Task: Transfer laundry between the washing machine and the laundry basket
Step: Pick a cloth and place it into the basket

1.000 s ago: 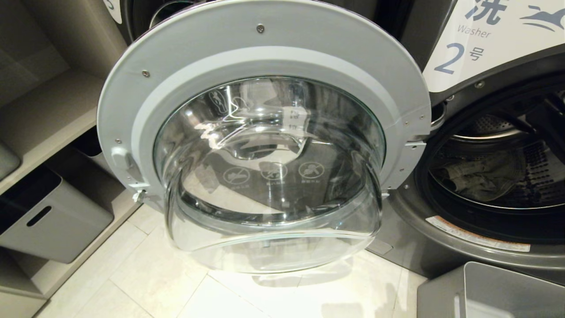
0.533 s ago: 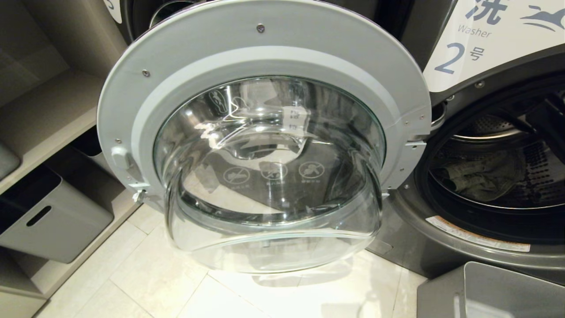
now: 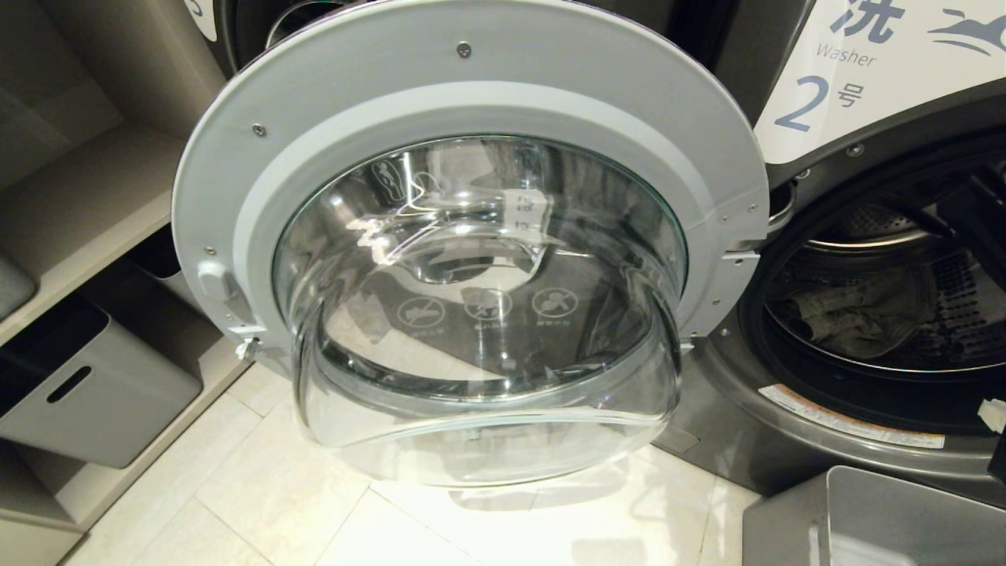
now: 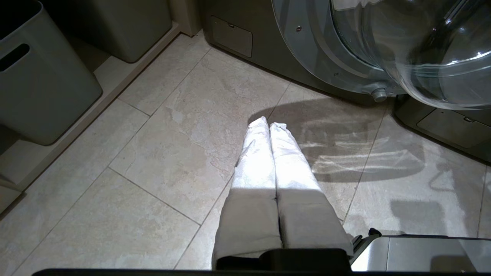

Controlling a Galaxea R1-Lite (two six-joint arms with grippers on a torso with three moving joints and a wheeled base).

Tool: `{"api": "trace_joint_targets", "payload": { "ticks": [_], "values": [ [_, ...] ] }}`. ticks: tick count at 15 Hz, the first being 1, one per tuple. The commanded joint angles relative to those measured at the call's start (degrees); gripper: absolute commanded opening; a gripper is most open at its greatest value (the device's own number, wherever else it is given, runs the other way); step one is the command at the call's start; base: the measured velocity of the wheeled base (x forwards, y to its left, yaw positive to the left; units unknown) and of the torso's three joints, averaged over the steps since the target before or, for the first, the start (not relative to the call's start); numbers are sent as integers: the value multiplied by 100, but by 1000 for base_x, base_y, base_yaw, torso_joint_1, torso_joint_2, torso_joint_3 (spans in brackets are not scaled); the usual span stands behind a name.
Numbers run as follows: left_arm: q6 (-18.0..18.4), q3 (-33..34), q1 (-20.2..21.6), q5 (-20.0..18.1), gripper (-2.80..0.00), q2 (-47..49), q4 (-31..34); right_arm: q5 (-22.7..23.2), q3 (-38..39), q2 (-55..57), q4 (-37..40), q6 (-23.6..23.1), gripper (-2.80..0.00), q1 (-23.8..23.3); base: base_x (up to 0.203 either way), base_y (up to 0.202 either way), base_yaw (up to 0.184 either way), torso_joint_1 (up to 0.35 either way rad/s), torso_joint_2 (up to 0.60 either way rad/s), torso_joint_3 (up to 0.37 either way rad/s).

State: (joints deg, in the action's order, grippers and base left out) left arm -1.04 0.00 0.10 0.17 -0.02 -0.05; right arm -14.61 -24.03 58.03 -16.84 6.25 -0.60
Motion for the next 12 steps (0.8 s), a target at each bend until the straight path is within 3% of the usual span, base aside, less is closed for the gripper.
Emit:
{"api": "trace_joint_targets", "payload": {
  "ticks": [1,12],
  "values": [
    [-1,0,-1,0,-280,-6,-4,-7,109,24,-13,-1,-280,-2,0,0,0,0,0,0],
    [-3,0,-1,0,-280,-6,-4,-24,404,279,-259,-1,-280,-419,0,0,0,0,0,0]
  ]
}}
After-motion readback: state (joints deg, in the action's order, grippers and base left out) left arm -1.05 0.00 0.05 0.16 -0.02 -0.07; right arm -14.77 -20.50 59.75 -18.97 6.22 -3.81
